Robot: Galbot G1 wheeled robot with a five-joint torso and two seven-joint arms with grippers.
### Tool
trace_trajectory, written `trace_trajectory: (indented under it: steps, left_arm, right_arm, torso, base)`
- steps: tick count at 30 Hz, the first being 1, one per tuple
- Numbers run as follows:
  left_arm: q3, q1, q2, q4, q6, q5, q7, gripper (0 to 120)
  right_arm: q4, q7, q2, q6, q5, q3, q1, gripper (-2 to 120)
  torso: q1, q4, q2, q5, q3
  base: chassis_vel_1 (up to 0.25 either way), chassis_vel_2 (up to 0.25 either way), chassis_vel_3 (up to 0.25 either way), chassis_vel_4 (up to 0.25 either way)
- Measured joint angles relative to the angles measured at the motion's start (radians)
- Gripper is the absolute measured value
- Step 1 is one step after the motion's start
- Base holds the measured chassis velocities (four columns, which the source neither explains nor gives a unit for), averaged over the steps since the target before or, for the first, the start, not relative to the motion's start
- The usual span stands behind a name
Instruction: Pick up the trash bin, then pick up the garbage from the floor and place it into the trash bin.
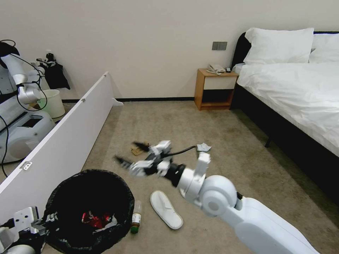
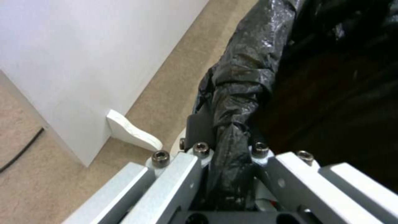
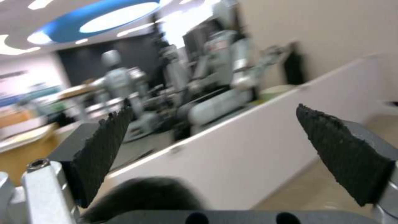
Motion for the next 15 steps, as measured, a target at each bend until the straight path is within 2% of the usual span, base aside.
trace_trajectory:
  steps: [4, 10, 15]
  left_arm:
    - [-0.021, -0.001, -0.001, 0.000, 0.000, 0.001, -0.002, 2]
    - [-0.045, 0.001, -0.003, 0.000, 0.000, 0.002, -0.002, 2]
    - [-0.062, 0.007, -0.010, 0.000, 0.000, 0.010, -0.002, 2]
  right_arm:
    - [0.017, 0.031, -0.014, -0.019, -0.035, 0.151, -0.131, 100]
    - [0.049, 0.074, -0.026, -0.033, -0.091, 0.254, -0.242, 100]
    - [0.098, 0.161, -0.032, -0.054, -0.164, 0.356, -0.347, 100]
  torso:
    - [0.000, -0.0002, 0.000, 0.0000, 0.000]
    - [0.000, -0.0002, 0.000, 0.0001, 0.000]
    - [0.000, 0.0000, 0.000, -0.0001, 0.000]
  base:
    - [0.000, 0.000, 0.000, 0.000]
    - [0.000, 0.000, 0.000, 0.000]
    - [0.000, 0.000, 0.000, 0.000]
